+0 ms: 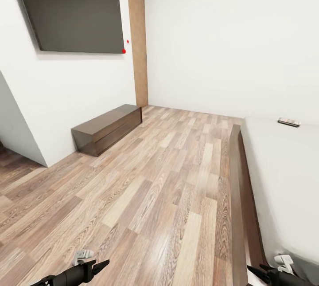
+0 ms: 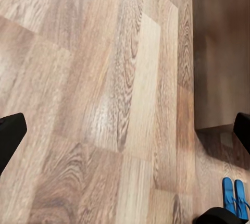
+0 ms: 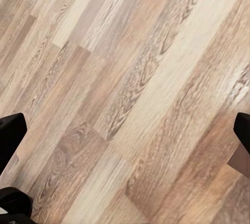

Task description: In the bedroom, move the book from the bed onto either nightstand, and place the two sandals side by side next to the bed.

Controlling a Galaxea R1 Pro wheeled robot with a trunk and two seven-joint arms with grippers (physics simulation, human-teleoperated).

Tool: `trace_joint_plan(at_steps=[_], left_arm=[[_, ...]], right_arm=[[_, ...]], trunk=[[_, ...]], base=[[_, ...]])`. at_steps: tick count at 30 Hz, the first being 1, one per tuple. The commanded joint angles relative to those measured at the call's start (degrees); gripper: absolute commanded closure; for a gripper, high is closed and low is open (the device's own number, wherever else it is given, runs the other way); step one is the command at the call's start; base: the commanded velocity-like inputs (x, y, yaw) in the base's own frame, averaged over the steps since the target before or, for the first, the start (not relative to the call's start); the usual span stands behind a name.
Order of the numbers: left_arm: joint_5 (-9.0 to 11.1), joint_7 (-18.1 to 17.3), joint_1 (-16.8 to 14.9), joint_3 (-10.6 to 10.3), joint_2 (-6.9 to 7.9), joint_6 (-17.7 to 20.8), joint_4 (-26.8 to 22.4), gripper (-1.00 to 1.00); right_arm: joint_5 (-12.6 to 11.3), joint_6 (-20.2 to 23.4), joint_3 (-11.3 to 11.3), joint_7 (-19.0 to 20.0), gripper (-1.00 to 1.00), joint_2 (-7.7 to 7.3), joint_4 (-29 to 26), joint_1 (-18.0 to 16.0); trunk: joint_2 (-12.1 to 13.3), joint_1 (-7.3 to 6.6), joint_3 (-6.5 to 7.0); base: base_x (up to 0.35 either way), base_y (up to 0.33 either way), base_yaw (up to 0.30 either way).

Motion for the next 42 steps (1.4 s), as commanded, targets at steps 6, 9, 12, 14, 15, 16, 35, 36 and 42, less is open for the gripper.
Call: trace_joint_plan(at_steps=[6,9,12,14,15,16,35,36,42], left_arm=[[-0.61,-0.13,-0.04,0.40,0.00,-0.44,0.03,-1.00],[-0.61,-0.14,-0.04,0.40,0.00,-0.44,0.03,-1.00],[-0.61,-0.15,-0.04,0.40,0.00,-0.44,0.05,-1.00],[-0.61,-0.15,-0.04,0.40,-0.01,-0.44,0.04,-1.00],[-0.61,-0.14,-0.04,0.40,-0.01,-0.44,0.04,-1.00],[-0.61,-0.13,-0.04,0.40,0.00,-0.44,0.04,-1.00],[-0.61,-0.08,-0.04,0.40,0.00,-0.44,0.05,-1.00],[-0.61,-0.08,-0.04,0.40,0.00,-0.44,0.04,-1.00],[-0.61,-0.10,-0.04,0.40,0.00,-0.44,0.03,-1.00]], right_arm=[[0.36,0.14,-0.39,0.27,-1.00,0.02,0.00,-0.05],[0.36,0.14,-0.38,0.27,-1.00,0.02,0.00,-0.05],[0.38,0.14,-0.39,0.27,-1.00,0.02,0.00,-0.05],[0.43,0.14,-0.37,0.27,-1.00,0.02,0.00,-0.04],[0.43,0.14,-0.37,0.27,-1.00,0.02,0.00,-0.04],[0.44,0.14,-0.36,0.27,-1.00,0.02,0.00,-0.04],[0.54,0.14,-0.35,0.27,-1.00,0.02,0.00,-0.05],[0.54,0.14,-0.35,0.27,-1.00,0.02,0.00,-0.05],[0.54,0.14,-0.35,0.27,-1.00,0.02,0.00,-0.05]], trunk=[[0.38,-0.23,0.27],[1.58,-0.89,0.81],[2.79,-1.55,1.35],[3.19,-1.77,1.54],[3.19,-1.77,1.54],[3.19,-1.77,1.54],[3.19,-1.77,1.54],[3.19,-1.77,1.54],[3.19,-1.77,1.54]], base=[[0.000,0.000,0.000],[0.000,0.000,0.000],[0.000,0.000,0.000],[0.000,0.000,0.000],[0.000,0.000,0.000],[0.000,0.000,0.000],[0.145,0.000,0.000],[0.330,0.000,0.000],[0.332,0.000,0.000]])
